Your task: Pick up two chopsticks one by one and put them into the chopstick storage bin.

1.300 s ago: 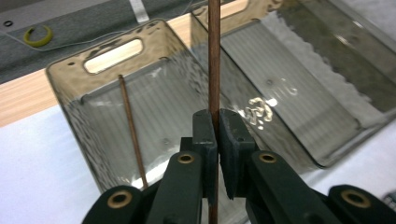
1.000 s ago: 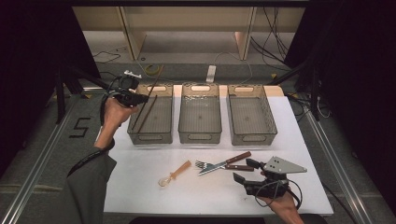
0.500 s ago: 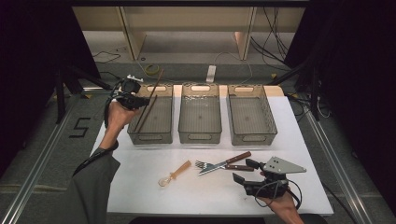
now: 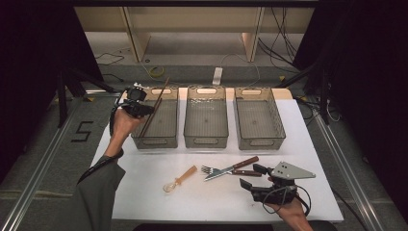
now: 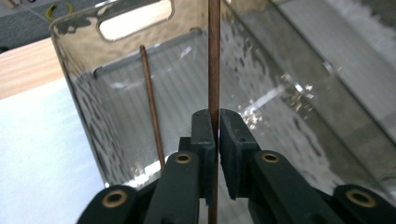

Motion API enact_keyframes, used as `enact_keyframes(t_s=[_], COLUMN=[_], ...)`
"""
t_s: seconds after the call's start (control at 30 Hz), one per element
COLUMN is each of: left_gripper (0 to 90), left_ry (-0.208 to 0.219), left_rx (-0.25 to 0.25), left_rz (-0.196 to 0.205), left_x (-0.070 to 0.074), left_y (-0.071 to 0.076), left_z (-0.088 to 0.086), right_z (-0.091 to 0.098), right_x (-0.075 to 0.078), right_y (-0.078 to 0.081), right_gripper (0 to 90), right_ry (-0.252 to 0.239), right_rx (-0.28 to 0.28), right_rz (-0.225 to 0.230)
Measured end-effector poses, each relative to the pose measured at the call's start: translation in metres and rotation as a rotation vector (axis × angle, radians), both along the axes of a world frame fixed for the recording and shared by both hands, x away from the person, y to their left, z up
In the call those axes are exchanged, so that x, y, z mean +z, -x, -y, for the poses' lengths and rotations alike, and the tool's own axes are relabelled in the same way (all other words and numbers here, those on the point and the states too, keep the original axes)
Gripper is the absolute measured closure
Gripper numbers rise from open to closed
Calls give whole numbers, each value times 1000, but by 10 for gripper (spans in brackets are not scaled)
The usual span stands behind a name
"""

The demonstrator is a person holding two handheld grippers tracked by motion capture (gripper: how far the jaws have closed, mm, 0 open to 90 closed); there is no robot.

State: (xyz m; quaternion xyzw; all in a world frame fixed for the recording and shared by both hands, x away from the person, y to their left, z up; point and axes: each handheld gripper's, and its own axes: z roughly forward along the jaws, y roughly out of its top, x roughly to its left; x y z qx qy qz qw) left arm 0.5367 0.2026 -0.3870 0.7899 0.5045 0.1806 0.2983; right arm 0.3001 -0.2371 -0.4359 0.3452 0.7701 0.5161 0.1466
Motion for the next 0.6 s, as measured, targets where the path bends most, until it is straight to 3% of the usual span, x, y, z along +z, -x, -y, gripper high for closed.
enact_keyframes(t_s=[0.1,0.2,0.37,0.5,0.57,0.6], left_gripper=[639,539,377,321,307,298], left_ry=[31,126,145,187,212,212], left_rx=[20,53,6,-32,-44,-46], left_rz=[6,16,17,12,-20,-16], left_x=[3,10,17,15,15,16], left_y=[3,9,36,59,62,65], left_z=[0,1,17,23,24,24], right_z=[0,0,1,1,0,0], right_x=[0,0,0,1,1,2], right_y=[0,0,0,1,1,1], right_gripper=[278,278,278,278,278,278], right_ry=[1,2,2,4,2,0], right_rx=[0,-3,-6,-6,-6,-2], right_rz=[1,-1,2,4,4,9])
